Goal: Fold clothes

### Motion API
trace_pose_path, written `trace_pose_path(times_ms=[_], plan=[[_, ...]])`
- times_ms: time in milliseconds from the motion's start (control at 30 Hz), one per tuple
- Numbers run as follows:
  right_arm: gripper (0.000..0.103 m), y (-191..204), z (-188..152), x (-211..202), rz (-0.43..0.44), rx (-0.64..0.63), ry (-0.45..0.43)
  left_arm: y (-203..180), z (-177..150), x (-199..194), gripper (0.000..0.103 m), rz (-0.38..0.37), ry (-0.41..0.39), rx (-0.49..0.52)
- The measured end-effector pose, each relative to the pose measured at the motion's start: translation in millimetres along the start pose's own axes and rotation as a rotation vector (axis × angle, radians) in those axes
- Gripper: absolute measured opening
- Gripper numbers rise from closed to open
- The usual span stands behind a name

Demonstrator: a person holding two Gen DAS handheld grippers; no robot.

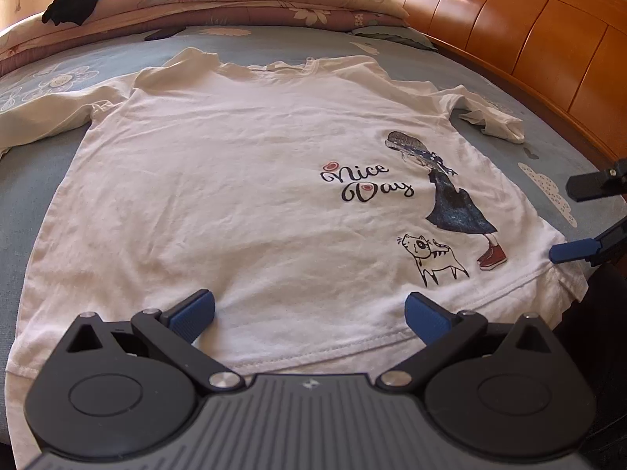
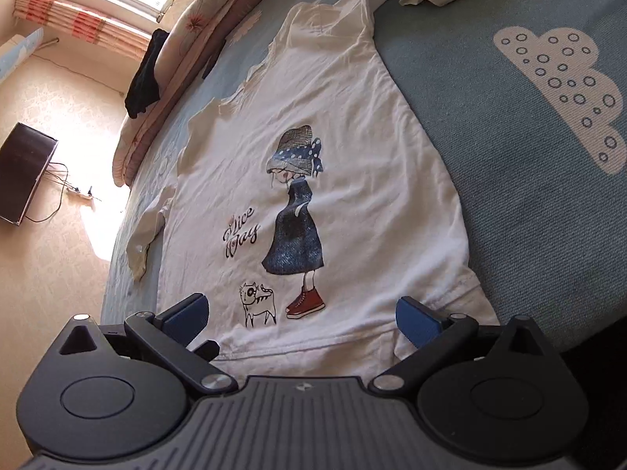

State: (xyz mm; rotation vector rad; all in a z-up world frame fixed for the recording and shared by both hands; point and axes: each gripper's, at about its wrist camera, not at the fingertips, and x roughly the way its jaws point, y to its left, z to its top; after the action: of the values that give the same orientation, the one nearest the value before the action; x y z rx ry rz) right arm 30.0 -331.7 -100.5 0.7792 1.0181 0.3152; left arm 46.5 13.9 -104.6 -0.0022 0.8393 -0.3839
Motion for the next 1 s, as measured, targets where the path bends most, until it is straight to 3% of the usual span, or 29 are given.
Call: trace_pose_path(times_ms=[200, 300, 367, 467, 667, 1000], plan=[[0.103, 4, 2, -15, -0.120, 0.020, -0.046, 16, 4, -10, 0.102, 0.009, 0.027, -0.094], [0.103, 24, 3, 1, 0.030, -0.016, 0.025, 33, 10, -28, 0.102, -0.005, -0.011, -0.208], [0.103, 39, -1, 22, 0.084, -0.054, 0.102, 42, 15, -41, 0.102, -0.027, -0.051, -0.255], [0.103, 53, -13, 49, 0.039, -0.117, 0.198, 46, 18, -53, 0.102, -0.014, -0.078, -0.259], [0.103, 31, -20, 36, 0.080, -0.040, 0.224, 55, 11, -41, 0.102, 0.009, -0.024, -0.277], [0.103, 63, -3, 48, 0.006, -0.150, 0.139, 30, 1, -27, 0.102, -0.040, 0.075, -0.149]])
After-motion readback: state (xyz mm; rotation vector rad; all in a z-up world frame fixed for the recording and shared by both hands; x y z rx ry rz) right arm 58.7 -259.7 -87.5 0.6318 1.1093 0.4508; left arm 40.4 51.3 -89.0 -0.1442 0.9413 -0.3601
